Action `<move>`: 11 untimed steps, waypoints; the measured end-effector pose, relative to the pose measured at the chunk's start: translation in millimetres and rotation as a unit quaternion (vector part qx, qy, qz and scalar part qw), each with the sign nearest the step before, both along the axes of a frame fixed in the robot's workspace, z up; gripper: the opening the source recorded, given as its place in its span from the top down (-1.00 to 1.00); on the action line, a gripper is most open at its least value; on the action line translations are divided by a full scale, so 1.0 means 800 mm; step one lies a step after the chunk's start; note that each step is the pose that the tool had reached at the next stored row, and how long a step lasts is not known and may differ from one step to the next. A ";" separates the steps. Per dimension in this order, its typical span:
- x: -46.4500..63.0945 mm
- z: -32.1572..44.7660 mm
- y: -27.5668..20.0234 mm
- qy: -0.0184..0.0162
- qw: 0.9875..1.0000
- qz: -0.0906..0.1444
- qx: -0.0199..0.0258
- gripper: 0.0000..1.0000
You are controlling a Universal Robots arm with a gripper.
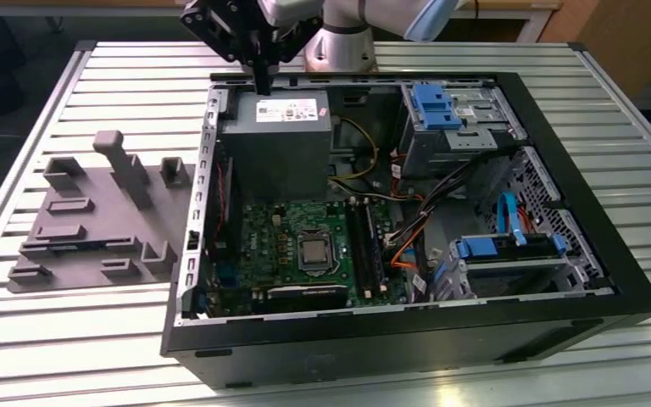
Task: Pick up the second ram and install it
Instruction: 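Reach for the second ram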
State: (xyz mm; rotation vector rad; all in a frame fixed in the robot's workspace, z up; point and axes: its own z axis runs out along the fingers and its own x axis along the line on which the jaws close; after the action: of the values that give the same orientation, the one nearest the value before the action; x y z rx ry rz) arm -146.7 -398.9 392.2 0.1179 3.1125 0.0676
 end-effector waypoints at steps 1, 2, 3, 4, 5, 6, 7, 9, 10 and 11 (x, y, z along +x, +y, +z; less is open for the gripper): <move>-0.001 -0.0001 0.0000 0.000 1.000 0.000 0.000 0.79; -0.002 -0.0001 0.0000 0.000 1.000 0.000 0.000 0.79; -0.002 -0.0002 0.0000 0.000 1.000 0.000 0.000 0.79; -0.003 -0.0003 0.0000 0.000 1.000 0.000 0.000 0.79; -0.003 -0.0003 0.0000 0.000 1.000 0.000 0.000 0.79; -0.004 -0.0004 0.0000 0.000 1.000 0.000 0.000 0.79; -0.004 -0.0005 0.0000 0.000 1.000 0.000 0.000 0.79; -0.006 -0.0007 0.0000 0.000 1.000 0.000 0.000 0.79; -0.006 -0.0008 0.0000 0.000 1.000 0.000 0.000 0.79; -0.007 -0.0009 0.0000 0.000 1.000 0.000 0.000 0.79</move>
State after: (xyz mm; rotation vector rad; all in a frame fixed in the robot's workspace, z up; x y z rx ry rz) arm -152.2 -398.9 391.4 0.1181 3.1125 0.0678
